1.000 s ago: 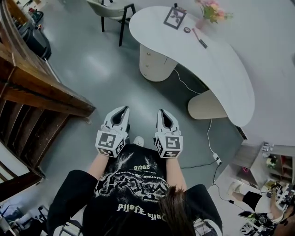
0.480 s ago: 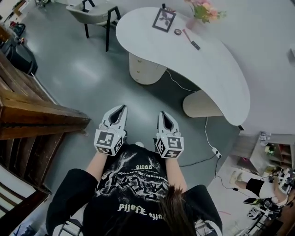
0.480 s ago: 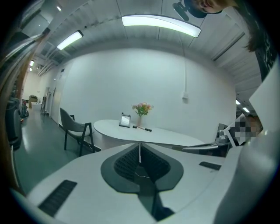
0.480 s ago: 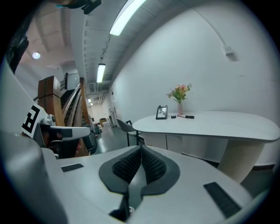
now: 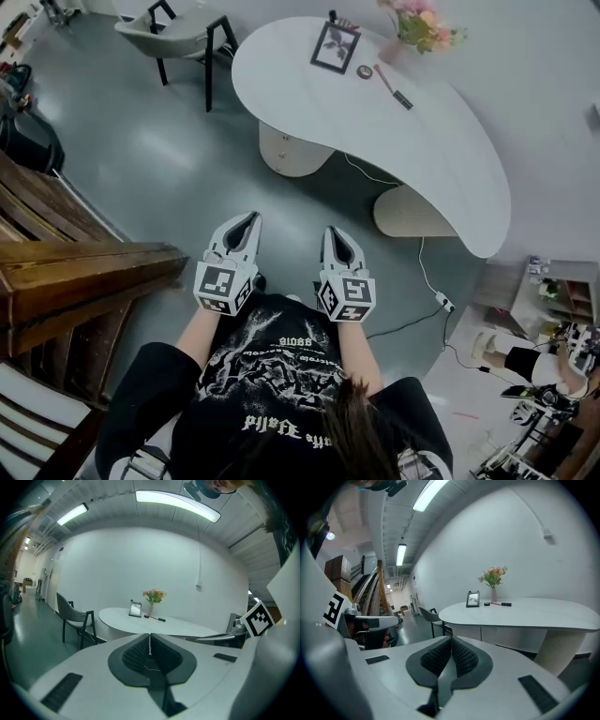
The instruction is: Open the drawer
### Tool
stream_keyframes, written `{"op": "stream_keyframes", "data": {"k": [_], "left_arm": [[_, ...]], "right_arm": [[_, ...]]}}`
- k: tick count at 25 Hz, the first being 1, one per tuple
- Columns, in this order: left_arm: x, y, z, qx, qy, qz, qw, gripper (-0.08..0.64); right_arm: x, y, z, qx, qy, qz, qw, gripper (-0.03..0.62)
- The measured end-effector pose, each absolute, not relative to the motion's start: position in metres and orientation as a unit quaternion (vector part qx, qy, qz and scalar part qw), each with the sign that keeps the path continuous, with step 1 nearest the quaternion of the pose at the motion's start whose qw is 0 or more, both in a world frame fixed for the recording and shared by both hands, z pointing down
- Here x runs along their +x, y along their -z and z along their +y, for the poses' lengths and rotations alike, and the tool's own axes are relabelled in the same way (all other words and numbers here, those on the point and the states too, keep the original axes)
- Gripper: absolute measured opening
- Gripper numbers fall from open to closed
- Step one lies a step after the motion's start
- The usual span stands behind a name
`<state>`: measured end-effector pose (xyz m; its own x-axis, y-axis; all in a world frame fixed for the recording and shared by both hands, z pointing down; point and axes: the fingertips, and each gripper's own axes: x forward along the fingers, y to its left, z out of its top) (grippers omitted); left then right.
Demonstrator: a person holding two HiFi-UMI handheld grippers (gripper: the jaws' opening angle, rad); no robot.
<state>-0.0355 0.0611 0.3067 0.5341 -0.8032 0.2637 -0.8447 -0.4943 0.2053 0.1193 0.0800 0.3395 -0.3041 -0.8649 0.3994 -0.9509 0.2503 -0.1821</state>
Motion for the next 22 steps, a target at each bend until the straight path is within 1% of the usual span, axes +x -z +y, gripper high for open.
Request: {"op": "stream_keyframes", "data": {"k": [4,9,15,22], "left_arm": [[-0.051,-0.310,0.041,0.870,-0.069,-0.462,0.155,0.029],[-0.069,-0.311,0.019,0.883,-0.073,-0.438,0.154,0.029],[-0.085,-0.314,0.000,0.893,-0.082,-0.416,0.152,0.029],[-0.093,-0.321,-0.013,0.891,-0.085,-0.417,0.159,0.029]], "right_arm": [[0.100,-0.343,0.063,0.592,-0.215,-0.771,0.091,0.028],[0.075,-0.344,0.043,0.605,-0.205,-0.763,0.099,0.028],[0.053,-0.347,0.023,0.626,-0.222,-0.744,0.076,0.028],[0.046,-0.349,0.010,0.626,-0.221,-0.742,0.089,0.028]]}}
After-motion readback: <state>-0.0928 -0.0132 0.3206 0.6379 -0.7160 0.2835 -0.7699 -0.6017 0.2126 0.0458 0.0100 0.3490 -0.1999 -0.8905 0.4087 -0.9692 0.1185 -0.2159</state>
